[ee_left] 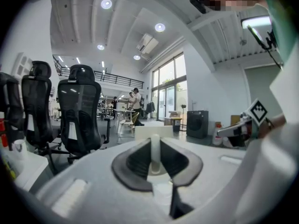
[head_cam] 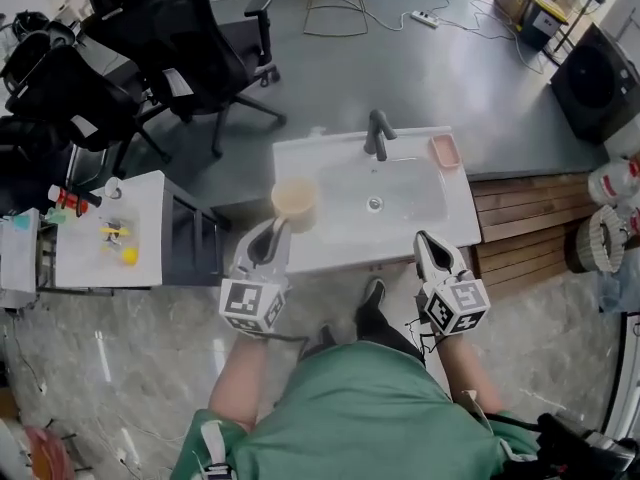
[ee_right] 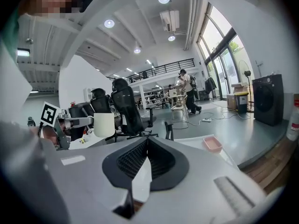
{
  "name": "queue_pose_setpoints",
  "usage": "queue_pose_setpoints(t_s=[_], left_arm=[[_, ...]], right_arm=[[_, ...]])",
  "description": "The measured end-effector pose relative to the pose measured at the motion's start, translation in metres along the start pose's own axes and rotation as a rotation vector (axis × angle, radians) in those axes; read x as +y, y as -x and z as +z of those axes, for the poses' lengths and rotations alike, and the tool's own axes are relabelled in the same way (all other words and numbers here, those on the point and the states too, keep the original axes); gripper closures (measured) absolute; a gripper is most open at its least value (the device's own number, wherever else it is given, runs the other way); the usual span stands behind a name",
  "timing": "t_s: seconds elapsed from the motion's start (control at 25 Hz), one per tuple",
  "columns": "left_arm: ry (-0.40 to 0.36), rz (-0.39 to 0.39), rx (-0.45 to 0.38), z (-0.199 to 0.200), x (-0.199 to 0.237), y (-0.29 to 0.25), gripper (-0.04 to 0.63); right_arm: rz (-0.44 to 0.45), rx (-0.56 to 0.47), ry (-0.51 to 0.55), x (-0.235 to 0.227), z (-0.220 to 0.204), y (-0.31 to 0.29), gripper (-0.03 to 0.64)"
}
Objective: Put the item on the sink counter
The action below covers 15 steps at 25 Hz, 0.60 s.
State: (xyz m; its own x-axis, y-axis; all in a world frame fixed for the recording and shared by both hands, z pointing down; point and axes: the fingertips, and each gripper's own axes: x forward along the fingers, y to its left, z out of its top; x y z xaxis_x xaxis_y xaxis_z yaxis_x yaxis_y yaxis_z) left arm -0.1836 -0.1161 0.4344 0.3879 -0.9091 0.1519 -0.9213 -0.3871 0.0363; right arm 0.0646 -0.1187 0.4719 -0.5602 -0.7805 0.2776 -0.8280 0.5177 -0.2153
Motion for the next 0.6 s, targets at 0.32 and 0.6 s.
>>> queue_pose_setpoints(t_s=[0.32,0.6], left_arm=[[-0.006,0.115,0.0,0.017,0.015,-0.072,0.558],[-0.027,0.16,0.008,0.019,0.019,-0.126,0.558]], right_arm=[[0.088,-0.001,0.029,-0.072,0.048,-0.07,0.615],[0.129,0.019,0.03,-0.121,0.06,-0.103,0.615]])
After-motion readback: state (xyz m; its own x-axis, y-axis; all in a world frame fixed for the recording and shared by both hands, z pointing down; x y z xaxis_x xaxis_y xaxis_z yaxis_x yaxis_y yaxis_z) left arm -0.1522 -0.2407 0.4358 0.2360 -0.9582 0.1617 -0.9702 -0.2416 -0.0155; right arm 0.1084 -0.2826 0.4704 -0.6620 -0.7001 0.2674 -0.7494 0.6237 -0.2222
